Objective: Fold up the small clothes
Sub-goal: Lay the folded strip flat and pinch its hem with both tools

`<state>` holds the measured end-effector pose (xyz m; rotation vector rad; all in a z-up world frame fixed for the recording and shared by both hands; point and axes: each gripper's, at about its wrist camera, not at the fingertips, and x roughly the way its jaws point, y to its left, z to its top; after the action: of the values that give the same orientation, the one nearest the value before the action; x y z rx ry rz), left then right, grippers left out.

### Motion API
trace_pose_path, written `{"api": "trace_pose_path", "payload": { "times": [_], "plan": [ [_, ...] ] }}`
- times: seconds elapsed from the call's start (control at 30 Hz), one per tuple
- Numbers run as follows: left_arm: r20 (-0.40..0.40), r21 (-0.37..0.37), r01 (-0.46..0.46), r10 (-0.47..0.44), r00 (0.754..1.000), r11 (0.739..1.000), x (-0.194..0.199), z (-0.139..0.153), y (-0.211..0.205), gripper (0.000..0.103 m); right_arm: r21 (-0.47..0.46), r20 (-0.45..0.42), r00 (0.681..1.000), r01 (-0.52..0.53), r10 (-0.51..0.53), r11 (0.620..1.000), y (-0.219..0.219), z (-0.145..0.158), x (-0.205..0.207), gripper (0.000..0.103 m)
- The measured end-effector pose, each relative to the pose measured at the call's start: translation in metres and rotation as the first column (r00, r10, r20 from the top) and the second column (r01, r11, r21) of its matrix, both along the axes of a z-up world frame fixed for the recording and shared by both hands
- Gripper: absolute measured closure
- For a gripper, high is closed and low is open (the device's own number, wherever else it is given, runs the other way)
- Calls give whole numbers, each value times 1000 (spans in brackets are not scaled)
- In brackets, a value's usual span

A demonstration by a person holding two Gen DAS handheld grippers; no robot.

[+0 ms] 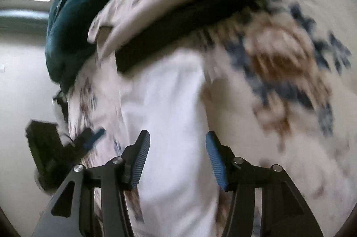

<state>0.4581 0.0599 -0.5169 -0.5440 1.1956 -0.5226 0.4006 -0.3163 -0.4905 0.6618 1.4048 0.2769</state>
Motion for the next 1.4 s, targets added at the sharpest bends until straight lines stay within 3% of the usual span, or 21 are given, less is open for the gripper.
{"api": "trace_pose_path", "payload": {
  "times": [0.2, 0.33, 0.47, 0.6, 0.63, 0.7, 0.73, 0.77, 0.83, 0.87, 1.1, 1.4],
  "plan": [
    [-115, 46, 34, -29, 993, 998, -145, 17, 30, 46, -3, -140, 989, -49, 48, 999, -8, 21, -150, 49],
    [-270, 84, 47, -23, 963, 995, -247, -4, 38, 46, 10, -256, 966, -39, 40, 999, -2, 20, -254, 49],
    [-413, 113, 36, 14, 911, 993, -326, -45, 35, 46, 60, -396, 918, 8, 16, 998, 18, -13, -346, 49],
    [-449, 146, 29, 40, 893, 989, -362, -72, 25, 51, 22, -456, 890, -3, 13, 1000, 46, -51, -404, 49],
    [-437, 151, 24, 45, 898, 988, -366, -74, 22, 55, 23, -460, 888, 3, 8, 1000, 49, -57, -410, 49],
    [-427, 165, 35, 40, 903, 986, -372, -77, 15, 92, 21, -463, 886, 3, 7, 1000, 60, -69, -423, 50],
    [-420, 179, 38, 41, 907, 983, -374, -78, 12, 98, 20, -461, 888, 8, 3, 1000, 64, -74, -426, 55],
    [-408, 185, 34, 45, 912, 982, -377, -77, 11, 98, 17, -457, 890, 11, -2, 1000, 67, -77, -428, 61],
    [-387, 179, 7, 64, 920, 984, -378, -73, 11, 101, -2, -453, 891, 5, -5, 1000, 75, -82, -430, 94],
    [-380, 172, -5, 71, 922, 985, -381, -71, 12, 102, -28, -448, 894, 3, -15, 1000, 75, -82, -429, 99],
    [-324, 160, -69, 118, 939, 985, -400, -50, 28, 102, -104, -366, 930, -12, -28, 994, 80, -53, -450, 101],
    [-371, 166, -79, 136, 918, 983, -412, -68, 45, 103, -131, -357, 934, -65, 14, 989, 97, -47, -447, 102]
  ]
}}
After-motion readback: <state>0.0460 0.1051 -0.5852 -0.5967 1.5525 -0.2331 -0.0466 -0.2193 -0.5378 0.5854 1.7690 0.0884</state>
